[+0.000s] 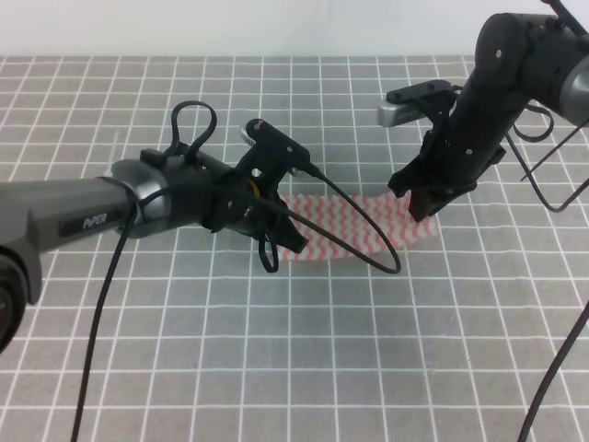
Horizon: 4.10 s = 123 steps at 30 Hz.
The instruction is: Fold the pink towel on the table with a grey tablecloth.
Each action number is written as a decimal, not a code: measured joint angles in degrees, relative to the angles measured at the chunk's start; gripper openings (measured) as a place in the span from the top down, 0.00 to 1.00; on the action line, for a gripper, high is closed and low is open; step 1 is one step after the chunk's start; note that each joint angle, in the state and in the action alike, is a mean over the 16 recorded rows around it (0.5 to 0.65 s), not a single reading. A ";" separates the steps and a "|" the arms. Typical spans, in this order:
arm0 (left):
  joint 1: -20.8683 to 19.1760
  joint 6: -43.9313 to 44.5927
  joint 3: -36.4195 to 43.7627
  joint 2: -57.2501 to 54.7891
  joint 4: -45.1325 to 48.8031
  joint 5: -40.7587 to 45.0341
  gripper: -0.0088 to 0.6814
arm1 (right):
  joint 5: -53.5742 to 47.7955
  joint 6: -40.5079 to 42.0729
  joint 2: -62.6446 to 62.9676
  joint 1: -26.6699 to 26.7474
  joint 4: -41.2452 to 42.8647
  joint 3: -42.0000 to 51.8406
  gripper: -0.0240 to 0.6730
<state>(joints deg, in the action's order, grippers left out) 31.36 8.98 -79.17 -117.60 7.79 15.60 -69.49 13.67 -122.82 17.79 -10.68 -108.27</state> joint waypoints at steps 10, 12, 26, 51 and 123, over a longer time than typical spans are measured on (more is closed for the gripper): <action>0.01 0.00 -0.01 0.39 -0.31 0.57 0.99 | -0.63 -4.13 0.21 -0.02 6.66 0.08 0.69; 0.00 0.00 0.00 0.83 -0.59 0.93 0.99 | -0.65 -5.02 0.25 -0.03 7.89 0.10 0.70; 0.01 6.37 -0.02 4.82 -10.78 5.89 0.99 | -1.03 -6.78 -1.85 -0.01 5.65 0.23 0.75; -0.02 26.39 -0.02 -0.55 -28.81 6.44 0.99 | 2.43 -13.83 -6.25 -0.02 1.47 0.34 0.52; -2.33 26.04 -0.01 19.73 -28.37 19.09 0.99 | 3.22 -8.42 -8.39 7.32 -16.69 -9.91 0.99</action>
<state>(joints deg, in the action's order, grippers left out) 29.04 35.03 -79.18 -97.87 -20.58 34.69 -66.27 5.25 -131.21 25.12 -27.37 -118.18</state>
